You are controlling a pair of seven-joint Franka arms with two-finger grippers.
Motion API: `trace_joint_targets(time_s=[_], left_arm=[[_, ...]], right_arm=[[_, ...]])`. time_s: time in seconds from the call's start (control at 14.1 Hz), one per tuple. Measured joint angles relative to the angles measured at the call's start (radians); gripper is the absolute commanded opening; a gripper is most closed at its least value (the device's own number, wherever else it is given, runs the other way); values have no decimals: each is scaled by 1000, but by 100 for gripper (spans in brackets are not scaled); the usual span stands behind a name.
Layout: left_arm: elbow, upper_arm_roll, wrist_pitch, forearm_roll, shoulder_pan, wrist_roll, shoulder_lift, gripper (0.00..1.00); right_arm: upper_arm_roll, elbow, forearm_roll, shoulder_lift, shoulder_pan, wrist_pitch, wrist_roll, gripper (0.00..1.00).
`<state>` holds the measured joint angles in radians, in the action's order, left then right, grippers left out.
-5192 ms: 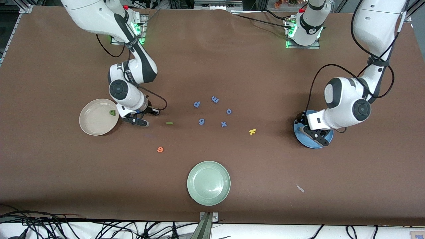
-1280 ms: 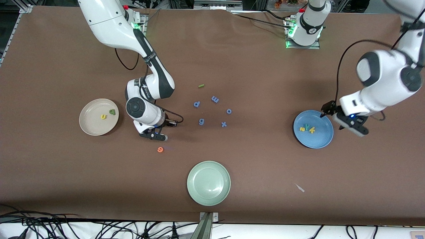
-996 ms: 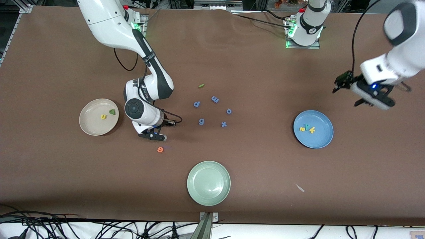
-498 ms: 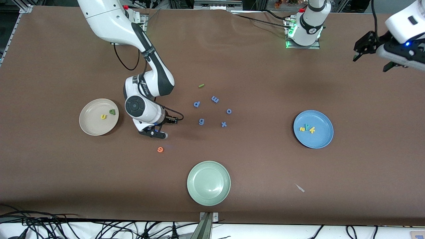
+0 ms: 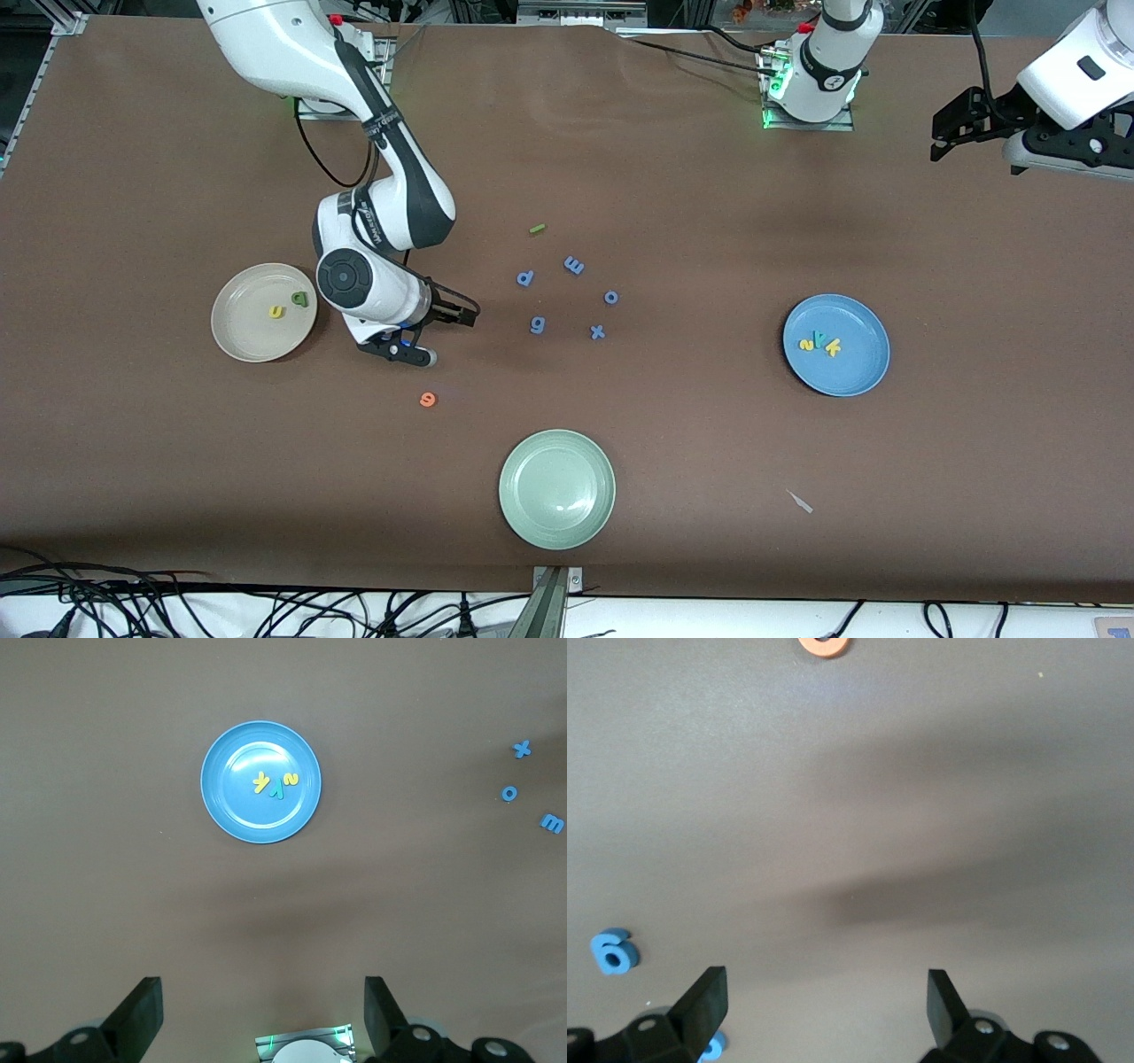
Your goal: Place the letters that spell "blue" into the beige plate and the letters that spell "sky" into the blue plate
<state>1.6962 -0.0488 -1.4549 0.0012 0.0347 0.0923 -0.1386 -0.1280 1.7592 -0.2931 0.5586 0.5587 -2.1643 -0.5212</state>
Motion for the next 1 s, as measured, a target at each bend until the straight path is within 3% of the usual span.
trace_joint_targets(time_s=[0.43,0.64,1.0], left_arm=[[-19,-3,0,0,0,-2,18,100],[-76,-3,-2,0,0,-3,62,100],[-129,-2,-2,0,0,-3,111,100]], right_arm=[[-4,31,0,-49,0,14,-61,99],[-2,41,0,-68,7,16,-120,99],[5,71,0,-98,101,20,-402,99]])
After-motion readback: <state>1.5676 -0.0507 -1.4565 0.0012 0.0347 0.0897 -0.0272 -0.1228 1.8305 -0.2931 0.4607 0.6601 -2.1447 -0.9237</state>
